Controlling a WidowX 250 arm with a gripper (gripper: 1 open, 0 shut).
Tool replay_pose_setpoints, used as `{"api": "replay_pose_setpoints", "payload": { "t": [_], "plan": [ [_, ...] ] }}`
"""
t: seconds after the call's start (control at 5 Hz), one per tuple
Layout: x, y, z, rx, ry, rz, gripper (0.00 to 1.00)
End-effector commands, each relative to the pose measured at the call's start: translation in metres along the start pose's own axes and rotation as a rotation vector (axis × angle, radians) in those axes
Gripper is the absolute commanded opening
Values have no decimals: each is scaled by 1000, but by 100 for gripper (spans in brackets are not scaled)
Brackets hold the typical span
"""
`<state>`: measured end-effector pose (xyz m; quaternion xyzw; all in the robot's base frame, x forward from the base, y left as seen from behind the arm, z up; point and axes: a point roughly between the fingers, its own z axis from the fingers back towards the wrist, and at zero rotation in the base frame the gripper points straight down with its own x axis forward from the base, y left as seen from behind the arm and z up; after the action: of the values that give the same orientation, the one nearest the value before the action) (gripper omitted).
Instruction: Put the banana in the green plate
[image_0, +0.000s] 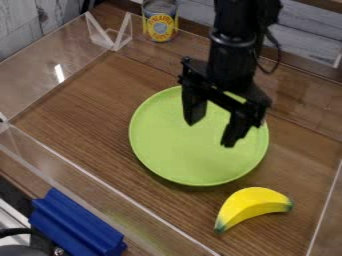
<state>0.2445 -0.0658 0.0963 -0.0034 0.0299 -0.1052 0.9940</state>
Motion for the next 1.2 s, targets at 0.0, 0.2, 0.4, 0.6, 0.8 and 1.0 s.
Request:
{"api": "replay_pose_setpoints", "payload": {
  "t": [0.0, 0.2, 0.4, 0.6, 0.8, 1.0],
  "plan": [
    [-5, -19, 5, 8, -73, -45, 100],
    [-7, -31, -3, 14, -96, -67, 100],
    [-8, -41, -17, 14, -125, -87, 100],
    [-6, -47, -33, 13, -154, -117, 100],
    [-3, -51, -49, 9, -182, -129, 100],
    [-1, -54, -63, 12, -211, -142, 100]
  ]
}}
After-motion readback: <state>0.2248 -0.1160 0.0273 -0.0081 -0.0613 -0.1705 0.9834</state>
